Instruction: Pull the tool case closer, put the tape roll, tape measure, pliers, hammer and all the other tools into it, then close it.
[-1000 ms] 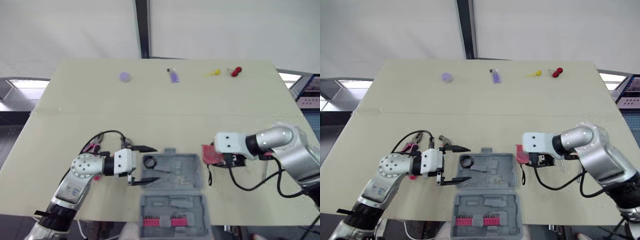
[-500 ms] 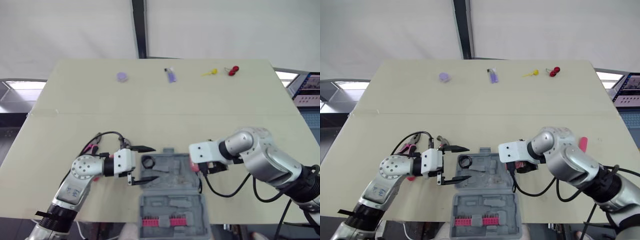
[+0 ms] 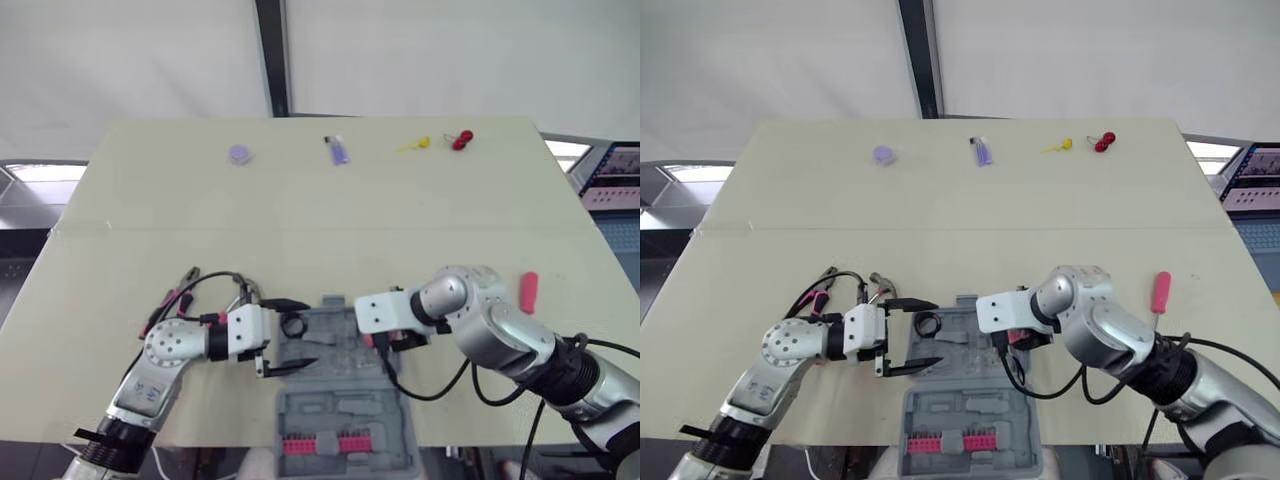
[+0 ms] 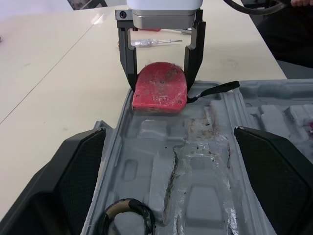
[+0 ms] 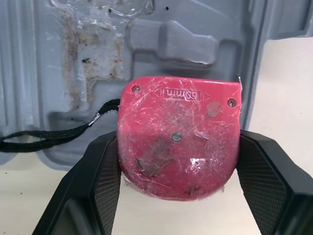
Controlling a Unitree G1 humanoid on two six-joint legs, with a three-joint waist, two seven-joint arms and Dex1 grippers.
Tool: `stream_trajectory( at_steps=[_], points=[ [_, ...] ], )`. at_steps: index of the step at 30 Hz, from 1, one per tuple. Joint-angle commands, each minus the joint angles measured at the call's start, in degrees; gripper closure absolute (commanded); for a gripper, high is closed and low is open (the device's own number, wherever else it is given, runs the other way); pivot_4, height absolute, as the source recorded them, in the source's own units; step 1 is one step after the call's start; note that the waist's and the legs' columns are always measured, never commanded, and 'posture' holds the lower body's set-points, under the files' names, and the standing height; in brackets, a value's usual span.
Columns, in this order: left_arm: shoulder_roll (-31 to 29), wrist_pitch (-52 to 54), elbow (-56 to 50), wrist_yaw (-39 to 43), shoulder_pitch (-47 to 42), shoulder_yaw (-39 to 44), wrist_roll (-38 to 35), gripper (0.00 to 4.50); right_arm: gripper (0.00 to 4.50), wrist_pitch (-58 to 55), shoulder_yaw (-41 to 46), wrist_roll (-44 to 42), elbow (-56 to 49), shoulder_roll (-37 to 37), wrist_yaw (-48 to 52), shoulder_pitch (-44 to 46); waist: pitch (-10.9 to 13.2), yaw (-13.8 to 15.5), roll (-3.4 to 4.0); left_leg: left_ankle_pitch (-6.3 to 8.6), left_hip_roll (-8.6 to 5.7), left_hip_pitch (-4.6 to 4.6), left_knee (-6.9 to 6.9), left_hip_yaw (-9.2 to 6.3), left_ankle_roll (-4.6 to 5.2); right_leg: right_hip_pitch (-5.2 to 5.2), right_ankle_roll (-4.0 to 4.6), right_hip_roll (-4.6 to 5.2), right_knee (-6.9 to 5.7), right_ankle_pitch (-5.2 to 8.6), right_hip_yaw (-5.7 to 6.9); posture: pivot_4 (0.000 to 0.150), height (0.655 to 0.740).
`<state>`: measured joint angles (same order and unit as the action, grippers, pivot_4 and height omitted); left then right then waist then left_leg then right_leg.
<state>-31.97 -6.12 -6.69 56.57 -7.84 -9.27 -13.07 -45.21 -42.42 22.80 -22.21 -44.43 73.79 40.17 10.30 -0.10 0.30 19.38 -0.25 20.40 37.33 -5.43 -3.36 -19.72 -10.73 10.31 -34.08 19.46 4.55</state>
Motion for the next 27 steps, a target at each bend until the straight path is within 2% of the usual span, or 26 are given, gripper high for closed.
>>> stream_trajectory(
  at_steps=[1,27],
  points=[
    [0.28,-0.46,-1.28,-0.78,1.1,1.31,-0.91,0.0,1.62,0.21,-0.06,1.28,-0.41,0.89,-0.4,0.66,0.0,-0.01,0.0,0.0,0.0,0.0,0.0,0.0,0.0,0.0,0.0,0.0,0.0,0.0,0.0,0.15,0.74],
    [0.67,0.5,-1.67,-1.92,0.33,0.58,-0.23,0.0,1.62,4.19,1.19,2.78,0.96,2.55,-1.15,-0.21,0.0,-0.03,0.0,0.0,0.0,0.0,0.0,0.0,0.0,-0.01,0.0,0.0,0.0,0.0,0.0,0.15,0.74]
  ],
)
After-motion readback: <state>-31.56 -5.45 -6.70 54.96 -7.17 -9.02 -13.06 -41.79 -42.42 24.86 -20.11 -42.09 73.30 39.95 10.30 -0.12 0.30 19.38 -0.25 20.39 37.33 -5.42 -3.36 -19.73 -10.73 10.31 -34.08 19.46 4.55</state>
